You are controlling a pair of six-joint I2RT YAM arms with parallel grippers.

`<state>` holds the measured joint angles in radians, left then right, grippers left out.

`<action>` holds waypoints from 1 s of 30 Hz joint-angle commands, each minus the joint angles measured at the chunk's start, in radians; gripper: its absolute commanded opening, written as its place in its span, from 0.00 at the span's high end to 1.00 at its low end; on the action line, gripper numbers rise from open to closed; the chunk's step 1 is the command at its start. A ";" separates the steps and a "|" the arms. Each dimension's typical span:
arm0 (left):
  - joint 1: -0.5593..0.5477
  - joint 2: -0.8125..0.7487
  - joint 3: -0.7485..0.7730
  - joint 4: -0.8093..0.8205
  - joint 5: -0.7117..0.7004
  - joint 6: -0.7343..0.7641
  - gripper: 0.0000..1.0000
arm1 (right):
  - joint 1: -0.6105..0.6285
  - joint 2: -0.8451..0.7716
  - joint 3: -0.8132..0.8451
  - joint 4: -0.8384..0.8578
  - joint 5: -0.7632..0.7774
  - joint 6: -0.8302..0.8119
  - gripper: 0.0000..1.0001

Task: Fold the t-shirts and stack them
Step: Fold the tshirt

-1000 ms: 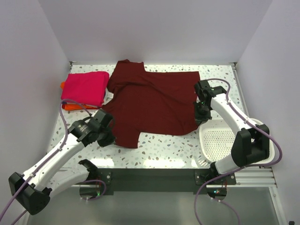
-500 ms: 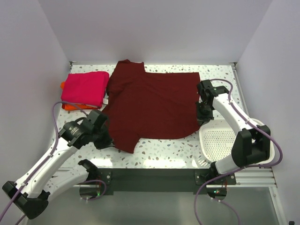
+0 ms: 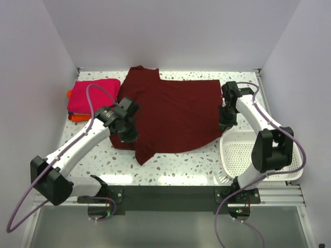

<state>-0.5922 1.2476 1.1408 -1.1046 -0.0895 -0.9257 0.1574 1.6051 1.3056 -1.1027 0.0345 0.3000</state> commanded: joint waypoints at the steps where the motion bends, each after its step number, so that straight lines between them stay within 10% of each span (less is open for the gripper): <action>1: 0.055 0.053 0.127 0.091 -0.064 0.117 1.00 | -0.021 0.068 0.081 0.030 -0.028 -0.035 1.00; 30: 0.296 0.690 0.809 0.155 0.083 0.542 1.00 | -0.148 0.535 0.583 -0.028 -0.059 -0.061 1.00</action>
<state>-0.3168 1.9137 1.8660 -0.9367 -0.0216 -0.4316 0.0139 2.1262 1.8233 -1.0996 0.0044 0.2569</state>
